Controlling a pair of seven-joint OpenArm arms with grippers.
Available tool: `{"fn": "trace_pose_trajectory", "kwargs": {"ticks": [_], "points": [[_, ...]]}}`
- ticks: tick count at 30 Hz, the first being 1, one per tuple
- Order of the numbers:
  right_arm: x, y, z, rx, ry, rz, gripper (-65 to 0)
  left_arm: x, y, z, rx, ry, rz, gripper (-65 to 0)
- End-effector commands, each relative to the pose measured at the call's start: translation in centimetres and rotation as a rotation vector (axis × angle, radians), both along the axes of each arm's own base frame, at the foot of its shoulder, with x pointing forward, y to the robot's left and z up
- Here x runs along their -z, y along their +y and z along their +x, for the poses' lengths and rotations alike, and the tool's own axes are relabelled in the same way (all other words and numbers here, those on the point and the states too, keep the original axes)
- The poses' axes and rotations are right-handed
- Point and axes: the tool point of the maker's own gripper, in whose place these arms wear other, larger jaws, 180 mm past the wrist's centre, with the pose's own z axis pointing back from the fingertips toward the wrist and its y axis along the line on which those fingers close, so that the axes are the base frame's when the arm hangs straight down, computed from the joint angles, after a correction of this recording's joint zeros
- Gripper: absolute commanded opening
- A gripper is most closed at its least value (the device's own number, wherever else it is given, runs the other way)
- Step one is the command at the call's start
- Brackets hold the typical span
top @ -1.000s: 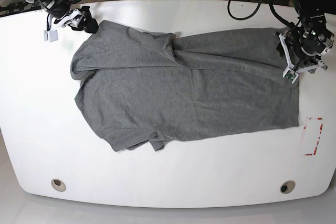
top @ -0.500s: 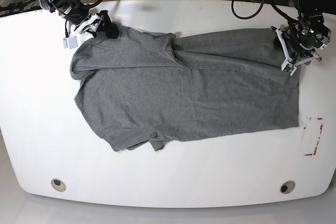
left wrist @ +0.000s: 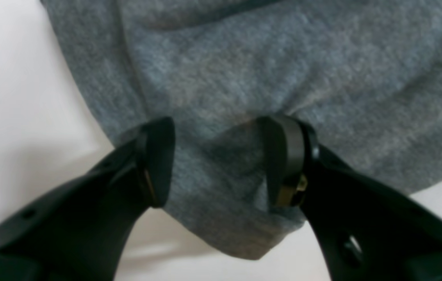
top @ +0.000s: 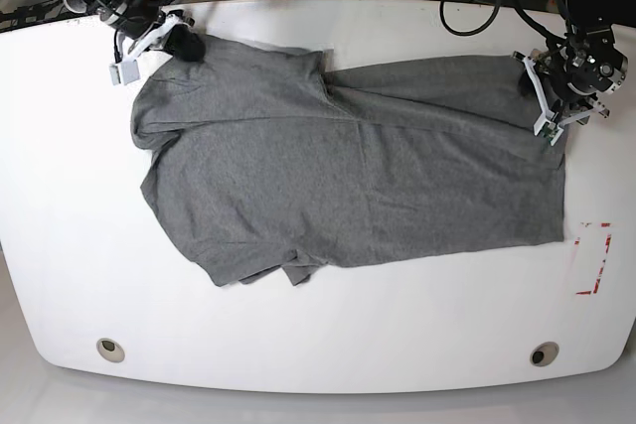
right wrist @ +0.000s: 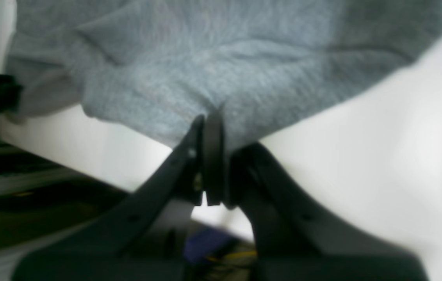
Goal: Fold the T-shirt properly
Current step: 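Regrasp the shirt's edge with both grippers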
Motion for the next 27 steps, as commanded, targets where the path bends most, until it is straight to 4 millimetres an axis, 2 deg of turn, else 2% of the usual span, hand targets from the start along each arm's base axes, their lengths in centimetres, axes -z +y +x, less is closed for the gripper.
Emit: {"fn": "trace_pose_trajectory", "kwargs": {"ticks": [1,4,8,16,18,27], "points": [[-2.6,-0.2,0.9,-0.021,-0.090,-0.034,-65.0,-0.5,0.7,0.2,-0.001,-0.007,0.025,-31.1],[-5.0,-0.5,1.6,-0.058,-0.168,-0.044,-65.0,-0.6,0.9,0.2,0.000,-0.006,0.030,-31.1],[-6.8,-1.1,2.7,-0.083,-0.236,-0.036,-65.0,-0.6,1.5,0.1,0.002,0.002,0.043,-31.1],[-9.4,-2.6,7.8,-0.090,-0.363,-0.065,-65.0,-0.1,2.6,-0.3,-0.007,0.031,0.057,-31.1],[-9.2,-3.0,9.3,-0.074,-0.371,-0.035,-65.0,-0.1,2.6,-0.3,-0.007,0.031,0.057,-31.1],[-8.0,-2.0,14.9,-0.110,-0.355,0.101,-65.0,-0.2,2.7,-0.3,-0.008,0.030,0.059,-31.1]]}}
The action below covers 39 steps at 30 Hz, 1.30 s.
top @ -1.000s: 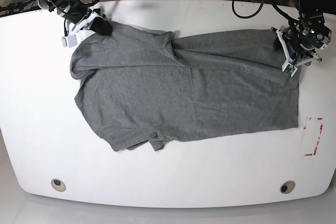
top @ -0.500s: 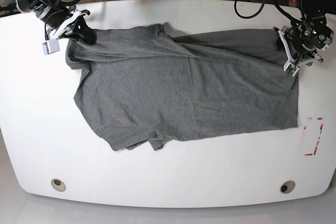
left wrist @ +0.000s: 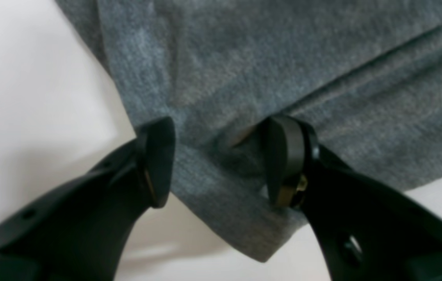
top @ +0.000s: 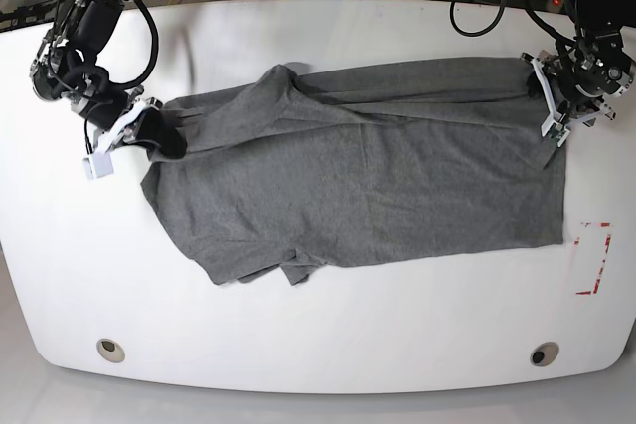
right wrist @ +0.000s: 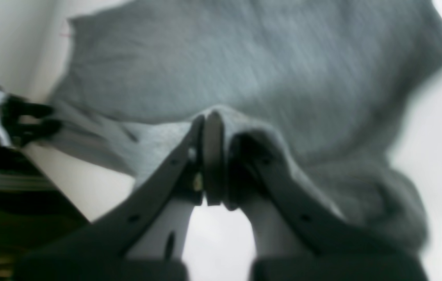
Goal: Fold the T-shirt properly
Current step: 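Regrasp the shirt's edge with both grippers, then pull the shirt's edge back toward the robot with both grippers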
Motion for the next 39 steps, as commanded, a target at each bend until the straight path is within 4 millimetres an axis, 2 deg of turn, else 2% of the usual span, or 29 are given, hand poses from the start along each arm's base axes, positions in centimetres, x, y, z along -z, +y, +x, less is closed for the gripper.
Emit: {"fn": "trace_pose_trajectory", "kwargs": {"ticks": [1,5,12,16,18,21,25,30,34,39], "points": [[-1.2,-0.6,1.9,0.013,-0.044,0.018,-65.0,-0.3,1.3,-0.3,-0.008,0.023,0.052,-31.1],[-1.2,-1.4,4.0,0.026,-0.034,-0.047,-63.9,-0.2,1.1,-0.3,-0.008,0.021,0.048,-31.1],[-0.1,-4.0,6.0,0.073,0.037,-0.237,-47.7,-0.3,1.2,-0.2,-0.012,0.016,0.045,-31.1],[0.2,-6.0,5.8,0.092,0.064,-0.319,-33.6,-0.8,1.0,0.2,-0.007,-0.002,0.044,-31.1],[1.0,-7.1,4.5,0.098,0.098,-0.343,-24.7,-1.6,1.2,0.5,-0.016,-0.029,0.050,-31.1],[1.5,-7.9,2.6,0.094,0.116,-0.393,-18.5,-2.8,0.6,1.2,-0.040,-0.092,0.014,-31.1],[2.8,-7.4,-0.5,0.072,0.157,-0.432,-18.4,-5.6,0.5,2.6,-0.072,-0.204,-0.029,-31.1],[5.0,-5.4,-2.8,0.066,0.191,-0.387,-18.4,-7.1,1.1,2.9,-0.111,-0.267,-0.074,-31.0],[5.5,-4.9,-3.3,0.071,0.189,-0.367,-18.4,-7.1,1.8,2.5,-0.136,-0.266,-0.077,-30.8],[5.6,-4.2,-2.9,0.077,0.184,-0.359,-18.5,-5.0,3.4,0.7,-0.201,-0.204,-0.093,-30.8]]}}
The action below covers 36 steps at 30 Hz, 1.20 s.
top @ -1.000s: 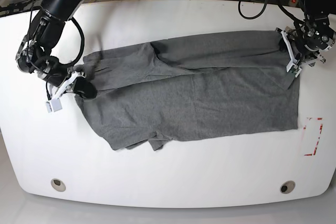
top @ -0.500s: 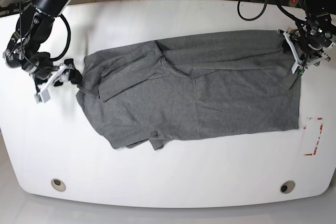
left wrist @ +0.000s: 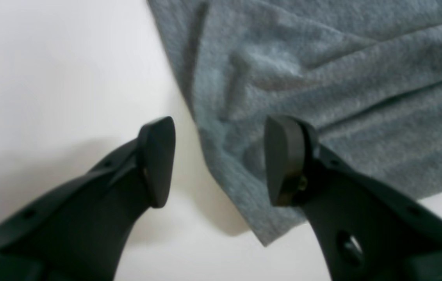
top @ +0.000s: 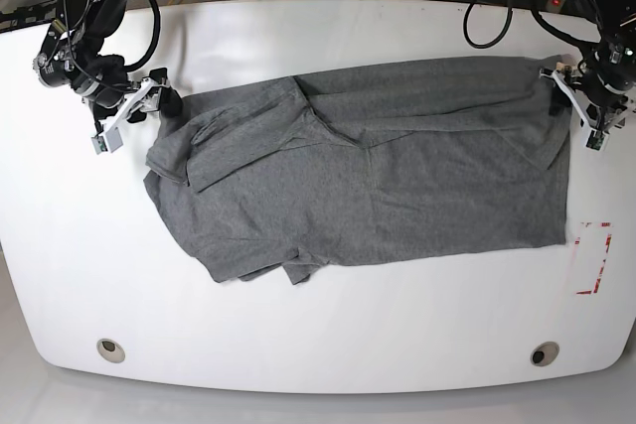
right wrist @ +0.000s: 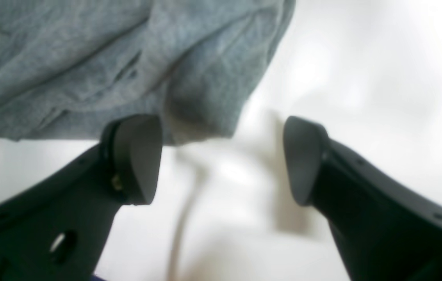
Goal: Fold the T-shirt properly
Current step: 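Pull the shirt's edge back toward the robot with both grippers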
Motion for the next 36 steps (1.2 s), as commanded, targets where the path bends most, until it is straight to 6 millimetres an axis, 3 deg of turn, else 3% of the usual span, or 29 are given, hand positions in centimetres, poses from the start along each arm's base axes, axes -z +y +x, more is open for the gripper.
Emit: {"fn": "trace_pose_trajectory", "kwargs": {"ticks": [1,5,13,15,17,19,23,25,28,36], "points": [[-1.4,-0.3,1.7,0.006,-0.065,-0.019,-18.5,-0.3,1.7,-0.3,-0.037,-0.005,0.012,-30.8],[-0.7,-0.7,1.9,0.012,-0.036,-0.053,-23.0,1.4,1.8,-2.1,-0.085,0.036,-0.024,-31.0],[0.2,-0.3,3.3,0.032,-0.023,0.005,-42.2,3.0,0.5,-3.4,-0.108,0.064,-0.070,-31.1],[0.3,-0.2,3.3,0.036,-0.026,0.010,-48.0,3.4,0.4,-3.6,-0.113,0.077,-0.062,-31.2],[0.3,-0.2,3.3,0.039,-0.033,0.013,-58.5,3.8,0.5,-3.8,-0.111,0.101,-0.029,-32.1],[0.2,-0.2,3.3,0.039,-0.034,0.013,-65.0,4.2,0.5,-4.0,-0.098,0.127,0.001,-36.3],[0.1,-0.5,2.8,0.037,-0.033,-0.005,-65.0,4.4,0.4,-4.0,-0.077,0.147,0.025,-54.3],[0.0,-0.7,2.3,0.037,-0.035,-0.018,-65.0,4.3,0.5,-4.0,-0.078,0.145,0.028,-58.3],[-0.5,-0.9,1.3,0.028,-0.040,-0.051,-65.0,3.8,1.0,-3.8,-0.075,0.137,0.046,-58.7],[-0.8,-2.1,-4.1,0.054,-0.003,-0.134,-65.0,2.8,2.7,-3.6,-0.069,0.137,0.095,-59.3]]}}
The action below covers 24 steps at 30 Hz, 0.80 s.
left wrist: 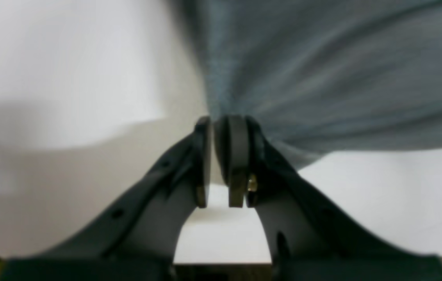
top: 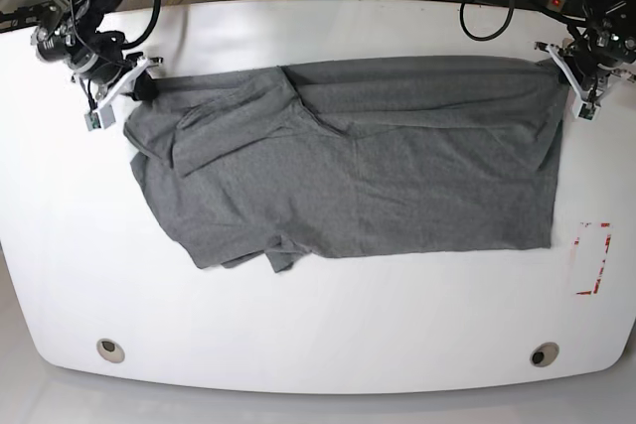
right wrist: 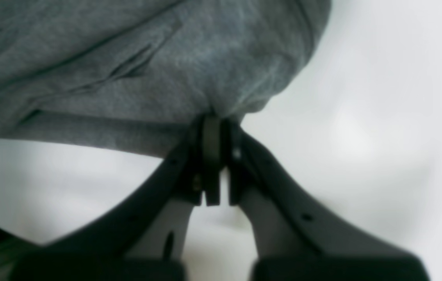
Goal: Fold the T-shirt properly
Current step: 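Pull the shirt's edge back toward the robot with both grippers, then regrasp the shirt's edge with both grippers and smooth it flat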
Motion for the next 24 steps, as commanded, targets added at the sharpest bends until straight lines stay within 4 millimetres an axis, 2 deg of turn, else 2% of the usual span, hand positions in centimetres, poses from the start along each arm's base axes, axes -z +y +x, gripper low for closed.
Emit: {"fn": "trace_pose_trajectory", "kwargs": {"ticks": [1,8,13,20,24], "points": [[-1.0,-0.1,-0.5,0.001,-0.028,-0.023,-65.0,-1.5,1.4,0.8,0.011,-0.028,0.045,-59.3],[0.2,0.9,-4.4,0.038,0.035,-0.004,-65.0,-1.4,1.7,0.5,0.009,-0.018,0.047,-59.0],[0.8,1.4,-5.6,0.045,0.062,0.011,-62.3,-1.2,1.7,-0.1,0.011,-0.005,0.052,-58.9],[1.2,1.0,-7.3,0.054,0.100,0.002,-61.7,-2.1,3.6,-1.6,-0.007,0.013,0.097,-58.7],[-0.2,0.2,-7.4,0.063,0.070,-0.042,-61.5,-3.2,4.1,-1.5,-0.016,-0.011,0.122,-58.1]]}}
